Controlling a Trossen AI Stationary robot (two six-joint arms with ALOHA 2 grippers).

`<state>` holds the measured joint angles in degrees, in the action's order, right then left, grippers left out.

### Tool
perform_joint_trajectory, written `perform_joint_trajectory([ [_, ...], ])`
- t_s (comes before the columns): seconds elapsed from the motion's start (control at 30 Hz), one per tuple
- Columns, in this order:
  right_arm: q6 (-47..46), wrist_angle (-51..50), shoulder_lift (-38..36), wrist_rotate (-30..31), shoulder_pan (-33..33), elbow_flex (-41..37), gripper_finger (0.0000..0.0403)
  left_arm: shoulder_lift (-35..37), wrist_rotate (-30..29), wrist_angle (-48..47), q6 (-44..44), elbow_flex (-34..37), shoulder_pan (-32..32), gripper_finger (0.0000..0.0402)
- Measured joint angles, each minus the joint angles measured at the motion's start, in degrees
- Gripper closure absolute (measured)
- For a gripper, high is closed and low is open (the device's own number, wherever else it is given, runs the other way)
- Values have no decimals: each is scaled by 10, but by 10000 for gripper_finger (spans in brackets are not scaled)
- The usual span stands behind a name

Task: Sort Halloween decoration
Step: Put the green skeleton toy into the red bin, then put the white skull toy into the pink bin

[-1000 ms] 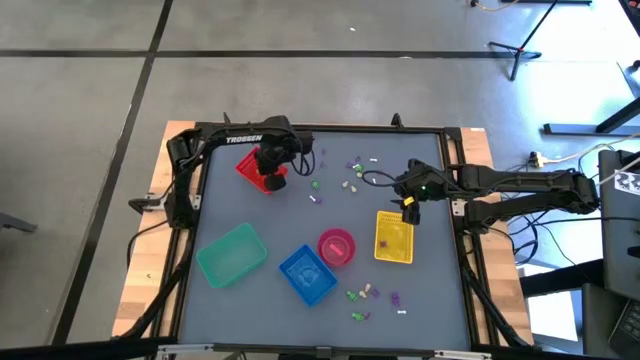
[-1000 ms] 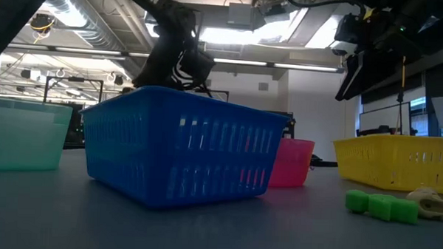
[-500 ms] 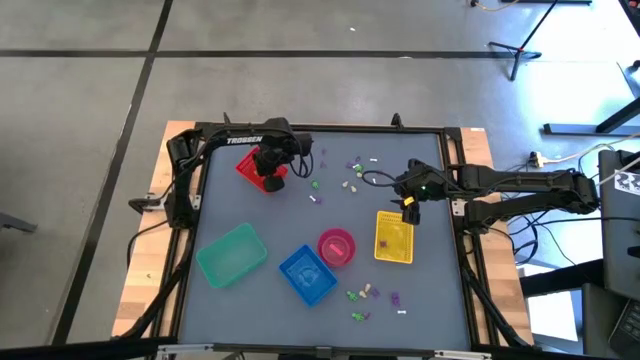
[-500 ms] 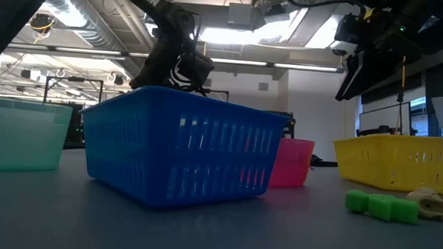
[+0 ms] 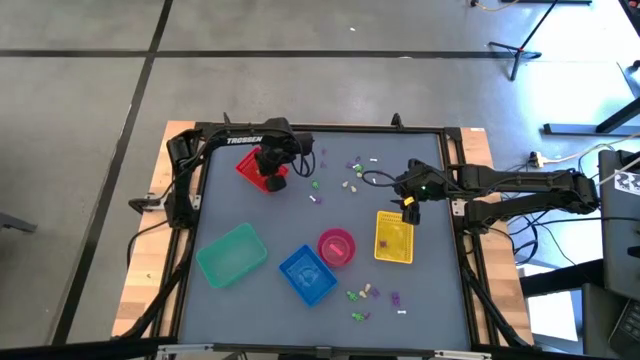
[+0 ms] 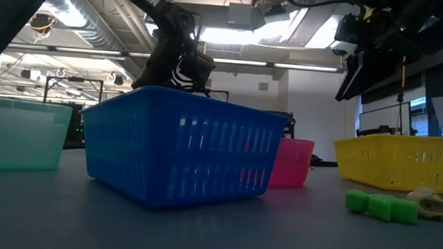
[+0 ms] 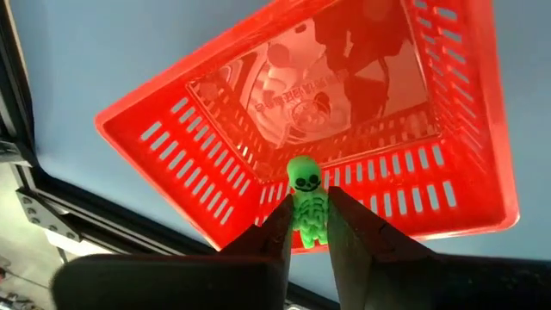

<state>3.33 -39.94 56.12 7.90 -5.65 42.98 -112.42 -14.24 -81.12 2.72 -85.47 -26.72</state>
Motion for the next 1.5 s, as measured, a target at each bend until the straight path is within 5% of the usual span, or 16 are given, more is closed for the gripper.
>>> perform_joint_trajectory([
  [0.33,0,0,0,0,0,0,192,0,-13,8,16,0,0,267],
  [0.63,0,0,0,0,0,0,192,14,-11,16,0,0,0,262],
  [1.03,-108,91,0,0,0,0,192,163,39,145,-48,2,5,262],
  [1.5,-119,268,45,46,0,0,192,484,82,486,96,335,110,262],
])
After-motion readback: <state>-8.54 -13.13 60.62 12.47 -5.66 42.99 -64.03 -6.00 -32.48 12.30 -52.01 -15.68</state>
